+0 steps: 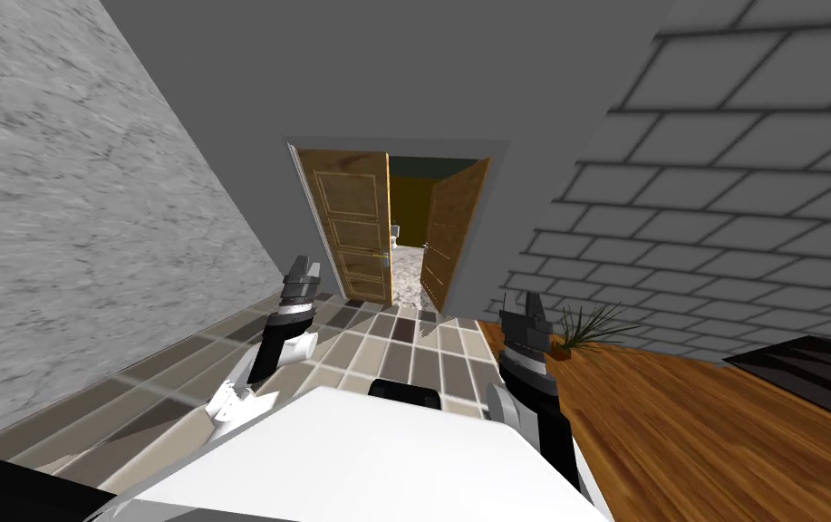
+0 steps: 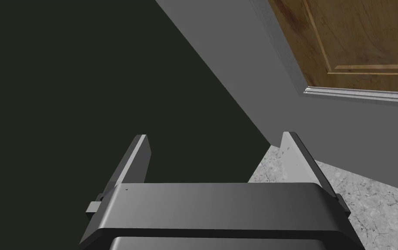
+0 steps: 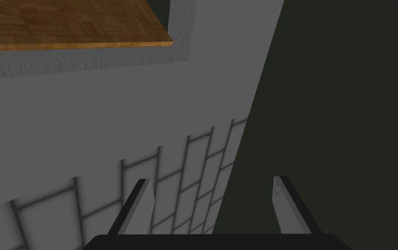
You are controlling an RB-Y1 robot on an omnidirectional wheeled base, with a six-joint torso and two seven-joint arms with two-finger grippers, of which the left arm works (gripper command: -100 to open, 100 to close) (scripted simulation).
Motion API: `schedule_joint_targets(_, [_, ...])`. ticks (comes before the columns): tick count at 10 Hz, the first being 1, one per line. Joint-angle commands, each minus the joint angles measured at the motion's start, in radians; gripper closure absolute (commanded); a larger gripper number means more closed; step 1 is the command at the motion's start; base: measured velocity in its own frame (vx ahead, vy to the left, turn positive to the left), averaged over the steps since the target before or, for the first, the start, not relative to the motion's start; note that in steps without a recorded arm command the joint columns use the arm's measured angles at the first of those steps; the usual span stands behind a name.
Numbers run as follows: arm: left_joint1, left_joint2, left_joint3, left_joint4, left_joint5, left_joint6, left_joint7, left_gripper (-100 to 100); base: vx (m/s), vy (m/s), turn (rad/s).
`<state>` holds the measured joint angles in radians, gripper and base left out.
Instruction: Push the door open
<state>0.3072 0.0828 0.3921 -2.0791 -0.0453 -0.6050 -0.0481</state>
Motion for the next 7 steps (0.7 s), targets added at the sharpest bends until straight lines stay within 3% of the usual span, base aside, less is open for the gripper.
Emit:
schedule_joint_targets(1, [-0.016, 0.003, 0.034, 0.019, -0.009, -0.001, 0.001, -100, 0.03, 0.085, -0.245])
schedule_joint_targets(7, [-0.088, 0.012, 0.157, 0.088, -0.047, 0.011, -0.002, -100, 0.033, 0.098, -0.205])
